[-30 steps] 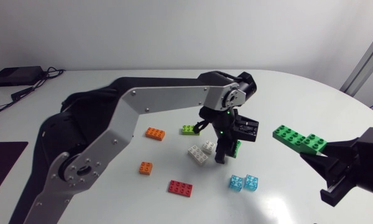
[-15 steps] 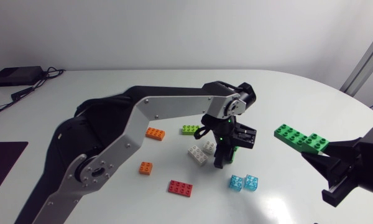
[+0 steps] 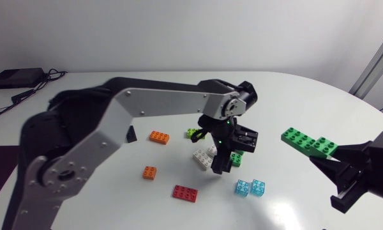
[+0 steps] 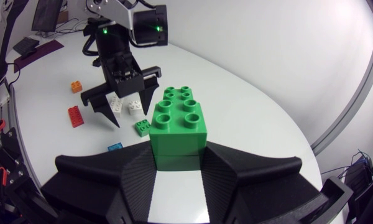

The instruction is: Separate the duplo bricks

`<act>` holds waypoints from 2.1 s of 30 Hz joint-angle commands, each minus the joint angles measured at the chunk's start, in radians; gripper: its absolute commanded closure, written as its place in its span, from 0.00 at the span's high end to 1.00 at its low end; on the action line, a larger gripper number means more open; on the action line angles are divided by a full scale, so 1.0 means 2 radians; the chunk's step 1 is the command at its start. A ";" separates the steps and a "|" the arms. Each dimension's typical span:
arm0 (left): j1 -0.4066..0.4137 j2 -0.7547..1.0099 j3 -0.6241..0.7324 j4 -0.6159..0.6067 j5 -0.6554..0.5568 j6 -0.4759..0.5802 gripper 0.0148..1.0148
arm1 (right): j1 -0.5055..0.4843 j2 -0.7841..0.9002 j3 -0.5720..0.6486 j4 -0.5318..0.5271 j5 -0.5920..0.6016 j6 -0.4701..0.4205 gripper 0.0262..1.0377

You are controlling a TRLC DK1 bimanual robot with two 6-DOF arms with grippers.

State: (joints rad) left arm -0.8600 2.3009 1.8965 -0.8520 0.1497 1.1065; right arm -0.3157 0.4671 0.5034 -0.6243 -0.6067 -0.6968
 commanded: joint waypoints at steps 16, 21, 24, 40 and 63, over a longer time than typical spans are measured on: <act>0.016 -0.238 -0.154 -0.003 0.044 0.004 0.89 | 0.187 0.066 0.032 -0.001 -0.004 0.035 0.28; 0.011 -0.249 -0.162 -0.013 0.065 0.003 0.89 | 0.233 0.082 0.041 0.014 0.007 0.055 0.28; 0.010 -0.254 -0.161 -0.014 0.070 0.001 0.89 | 0.267 0.094 0.041 0.028 0.026 0.068 0.28; 0.010 -0.267 -0.168 -0.046 0.108 0.004 0.78 | 0.356 0.144 0.060 0.083 0.073 0.106 0.28; 0.016 -0.270 -0.184 -0.050 0.141 0.011 0.21 | 0.383 0.141 0.048 0.094 0.085 0.117 0.28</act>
State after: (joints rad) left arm -0.8310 1.7859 1.5608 -0.9390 0.4065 1.1290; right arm 0.4461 0.7601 0.6022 -0.4427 -0.4446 -0.4866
